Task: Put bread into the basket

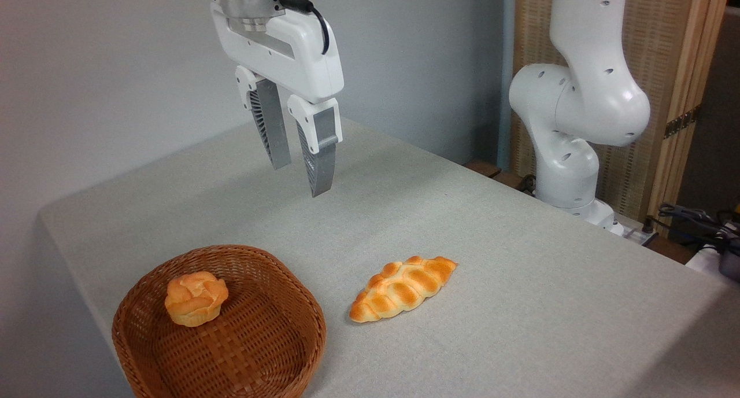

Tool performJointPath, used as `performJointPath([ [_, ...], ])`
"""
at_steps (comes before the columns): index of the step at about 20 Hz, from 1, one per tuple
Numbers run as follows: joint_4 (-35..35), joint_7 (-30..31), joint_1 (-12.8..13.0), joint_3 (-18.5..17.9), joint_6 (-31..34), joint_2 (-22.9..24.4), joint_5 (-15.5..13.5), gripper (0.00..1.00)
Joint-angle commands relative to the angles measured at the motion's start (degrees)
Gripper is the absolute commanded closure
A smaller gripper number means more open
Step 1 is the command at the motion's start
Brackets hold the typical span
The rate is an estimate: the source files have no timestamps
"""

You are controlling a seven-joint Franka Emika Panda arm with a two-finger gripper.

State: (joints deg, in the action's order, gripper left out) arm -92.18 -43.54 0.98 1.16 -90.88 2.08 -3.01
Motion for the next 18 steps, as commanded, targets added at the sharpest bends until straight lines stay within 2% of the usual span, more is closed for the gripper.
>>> performJointPath([
  [1,-0.1,3.8,0.5,-0.2,-0.4,0.1,0.3,0.0],
  [9,-0.1,4.0,0.5,0.2,-0.4,-0.1,0.9,0.0],
  [12,-0.1,4.0,0.5,0.4,-0.4,-0.1,2.5,0.0],
  [18,-0.1,3.9,0.5,0.4,-0.4,-0.1,2.4,0.0],
])
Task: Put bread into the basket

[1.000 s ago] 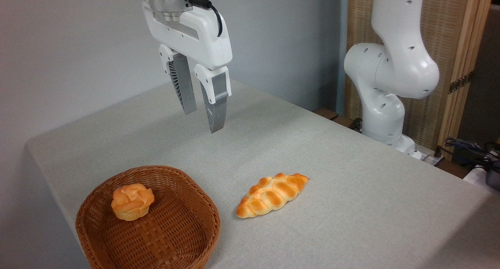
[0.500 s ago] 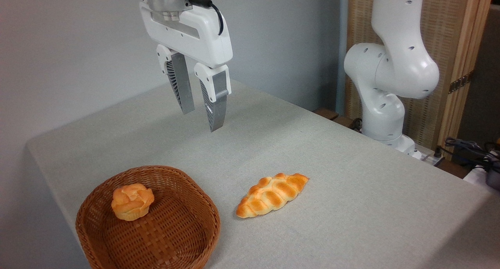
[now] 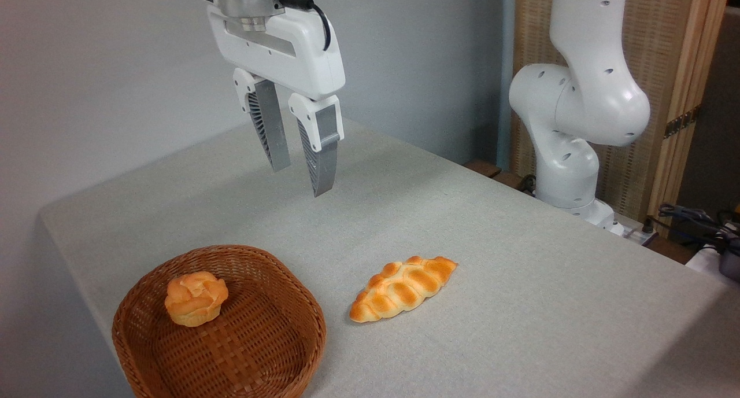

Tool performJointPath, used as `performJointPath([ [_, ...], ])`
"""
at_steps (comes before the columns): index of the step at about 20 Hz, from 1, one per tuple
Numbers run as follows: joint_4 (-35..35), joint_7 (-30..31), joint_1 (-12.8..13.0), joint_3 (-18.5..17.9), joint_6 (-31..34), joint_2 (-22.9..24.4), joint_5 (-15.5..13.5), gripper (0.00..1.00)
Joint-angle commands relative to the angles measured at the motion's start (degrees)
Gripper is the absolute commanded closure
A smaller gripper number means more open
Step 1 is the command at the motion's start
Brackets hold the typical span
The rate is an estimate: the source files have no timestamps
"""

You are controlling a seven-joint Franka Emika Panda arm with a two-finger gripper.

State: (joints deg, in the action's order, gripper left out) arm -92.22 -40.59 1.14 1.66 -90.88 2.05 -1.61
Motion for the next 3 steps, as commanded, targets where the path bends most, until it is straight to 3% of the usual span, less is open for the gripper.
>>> performJointPath([
  [1,-0.1,1.0,0.4,-0.2,-0.5,0.1,0.9,0.0],
  [3,0.0,0.7,0.3,-0.3,-0.5,0.1,0.8,0.0],
])
